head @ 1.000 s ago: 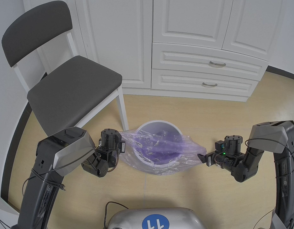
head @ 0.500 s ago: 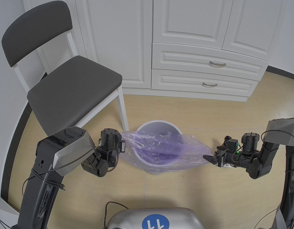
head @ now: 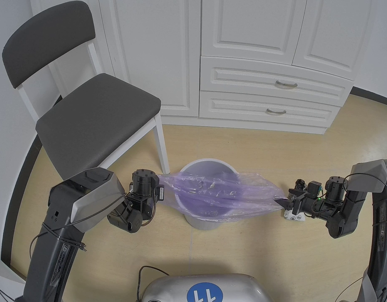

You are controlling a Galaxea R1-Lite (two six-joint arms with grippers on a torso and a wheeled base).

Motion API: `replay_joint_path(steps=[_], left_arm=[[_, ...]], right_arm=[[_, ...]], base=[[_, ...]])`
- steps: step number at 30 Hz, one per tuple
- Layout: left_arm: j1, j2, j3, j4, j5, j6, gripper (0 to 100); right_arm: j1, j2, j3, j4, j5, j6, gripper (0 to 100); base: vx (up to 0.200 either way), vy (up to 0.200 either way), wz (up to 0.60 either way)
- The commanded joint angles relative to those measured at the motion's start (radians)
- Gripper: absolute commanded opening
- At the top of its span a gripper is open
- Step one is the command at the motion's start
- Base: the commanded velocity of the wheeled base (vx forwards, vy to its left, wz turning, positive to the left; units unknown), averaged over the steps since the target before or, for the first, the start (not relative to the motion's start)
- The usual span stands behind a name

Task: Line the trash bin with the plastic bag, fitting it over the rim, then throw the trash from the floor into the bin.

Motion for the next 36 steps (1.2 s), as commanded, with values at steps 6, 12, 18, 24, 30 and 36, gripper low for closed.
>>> replay_joint_path(steps=[6, 12, 18, 24, 30, 36], left_arm=[[0.002, 0.011, -0.010, 0.001, 0.001, 0.000, 0], [0.004, 0.014, -0.013, 0.001, 0.001, 0.000, 0], [0.007, 0.023, -0.025, 0.008, 0.002, 0.000, 0], [0.007, 0.023, -0.031, 0.010, 0.004, 0.000, 0], [0.007, 0.023, -0.031, 0.010, 0.004, 0.000, 0], [0.007, 0.023, -0.031, 0.008, 0.005, 0.000, 0]], right_arm=[[-0.011, 0.023, -0.002, -0.060, 0.014, 0.096, 100], [-0.014, 0.012, 0.003, -0.060, 0.063, 0.155, 100], [-0.039, -0.019, 0.013, -0.060, 0.134, 0.253, 100], [-0.105, -0.042, 0.055, -0.060, 0.333, 0.288, 100], [-0.114, -0.034, 0.053, -0.060, 0.356, 0.284, 100], [-0.109, -0.029, 0.040, -0.060, 0.338, 0.271, 100]], base=[[0.000, 0.000, 0.00], [0.000, 0.000, 0.00], [0.000, 0.000, 0.00], [0.000, 0.000, 0.00], [0.000, 0.000, 0.00], [0.000, 0.000, 0.00]])
